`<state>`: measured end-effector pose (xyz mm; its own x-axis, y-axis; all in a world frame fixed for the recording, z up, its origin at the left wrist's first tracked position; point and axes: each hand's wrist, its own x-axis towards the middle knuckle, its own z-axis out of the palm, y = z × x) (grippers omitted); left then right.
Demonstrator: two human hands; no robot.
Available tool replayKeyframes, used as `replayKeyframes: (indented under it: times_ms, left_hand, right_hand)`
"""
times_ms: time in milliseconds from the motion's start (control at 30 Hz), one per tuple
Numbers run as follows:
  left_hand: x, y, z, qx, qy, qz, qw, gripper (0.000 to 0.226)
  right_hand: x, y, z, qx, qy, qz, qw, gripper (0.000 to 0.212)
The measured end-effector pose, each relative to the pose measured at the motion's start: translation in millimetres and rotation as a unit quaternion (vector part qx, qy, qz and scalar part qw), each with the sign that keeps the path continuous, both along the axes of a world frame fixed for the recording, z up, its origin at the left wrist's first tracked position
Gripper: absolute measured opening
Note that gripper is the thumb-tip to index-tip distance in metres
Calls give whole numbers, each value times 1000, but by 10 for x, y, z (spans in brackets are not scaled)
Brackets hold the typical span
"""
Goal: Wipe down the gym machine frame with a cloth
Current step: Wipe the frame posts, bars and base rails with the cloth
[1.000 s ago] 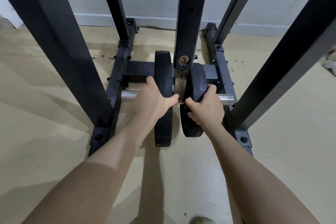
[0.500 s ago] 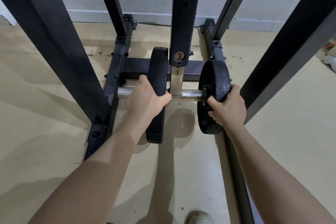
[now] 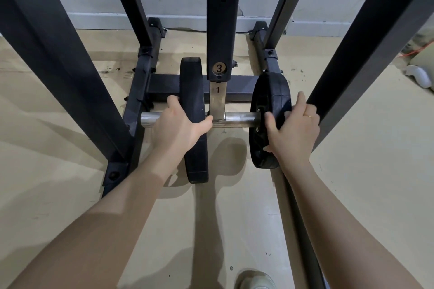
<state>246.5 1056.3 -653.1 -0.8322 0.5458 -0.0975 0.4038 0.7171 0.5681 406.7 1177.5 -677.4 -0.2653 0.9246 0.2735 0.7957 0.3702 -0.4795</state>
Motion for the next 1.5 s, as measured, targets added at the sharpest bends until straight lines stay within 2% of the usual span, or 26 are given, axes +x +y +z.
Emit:
replayKeyframes:
  times_ms: [67,100,133,167,233,267,333,400,467,567,633,733,800,833,900,933,1067,1133,1233,1267,1367,1400,1433,1500]
  left_hand:
    - [-6,-15,2,11,-3,-6,1000,73]
    - [-22,-21,-7,19,-4,-14,1000,73]
    - [-36,-32,-4,33,-9,-22,999,73]
    - [-59,-49,-17,59,-23,-29,998,72]
    - [-106,-98,-29,130,-64,-40,989,68]
    - [-132,-126,-33,157,-77,-54,983,69]
    - [-172,-186,-70,181,-89,-103,974,76]
    - [-215,-225,-127,193,-96,-128,968,85]
    - [-258,-247,-181,194,-88,-130,968,88]
    - [-299,-253,-212,192,-87,-131,969,89]
    - [-310,-256,-221,195,-82,-135,968,89]
    - [-320,-244,-216,202,-89,-135,966,88]
    - [-312,-243,-196,199,-99,-136,966,88]
    - [-308,-243,-186,197,-98,-140,966,88]
    - [-301,-246,-187,192,-94,-147,966,88]
    - [-303,-249,-197,193,-94,-149,965,88]
    - [-299,-264,-242,205,-106,-148,962,88]
    - [-294,-274,-252,203,-107,-149,962,88]
    - [-295,-261,-230,196,-93,-155,964,88]
    - [-296,-256,-225,193,-87,-155,965,88]
    - [-288,-256,-210,188,-79,-155,967,88]
    - [-279,-255,-207,186,-77,-157,967,88]
    - [-268,-260,-200,182,-76,-159,967,88]
    - [-264,-259,-202,175,-75,-161,968,88]
  right_hand:
    - [-122,-176,140,83,54,31,995,56]
    - [-231,-253,159,51,89,55,993,54]
    - [-362,-331,177,-35,135,78,987,54]
    - [-520,-385,165,-127,199,92,967,54]
    - [-843,-377,99,-244,317,68,914,50]
    - [-985,-328,56,-273,347,55,896,48]
    - [-1112,-252,-51,-291,364,113,878,51]
    - [-1069,-238,-238,-292,344,199,870,59]
    - [-956,-282,-456,-299,295,233,877,52]
    - [-980,-296,-557,-264,276,181,906,31]
    - [-1122,-236,-402,-206,296,125,924,36]
    - [-1259,-175,-282,-177,329,77,924,35]
    - [-1218,-203,-472,-197,273,64,940,34]
    - [-1185,-230,-598,-200,203,48,957,30]
    - [-1127,-253,-792,-141,43,25,989,30]
    - [-1135,-231,-821,-97,20,29,995,30]
    - [-1152,-133,-662,-54,175,86,979,17]
    - [-1049,-144,-767,-18,103,88,991,10]
    - [-893,-181,-1040,45,-23,136,989,28]
    - [-849,-175,-1080,50,-31,129,990,32]
    - [-764,-26,-1006,-41,-4,35,999,46]
    - [-772,-23,-1010,-57,-21,27,998,49]
    - [-805,-33,-984,-42,-48,49,997,50]
    - [-899,-111,-944,-36,-99,116,988,39]
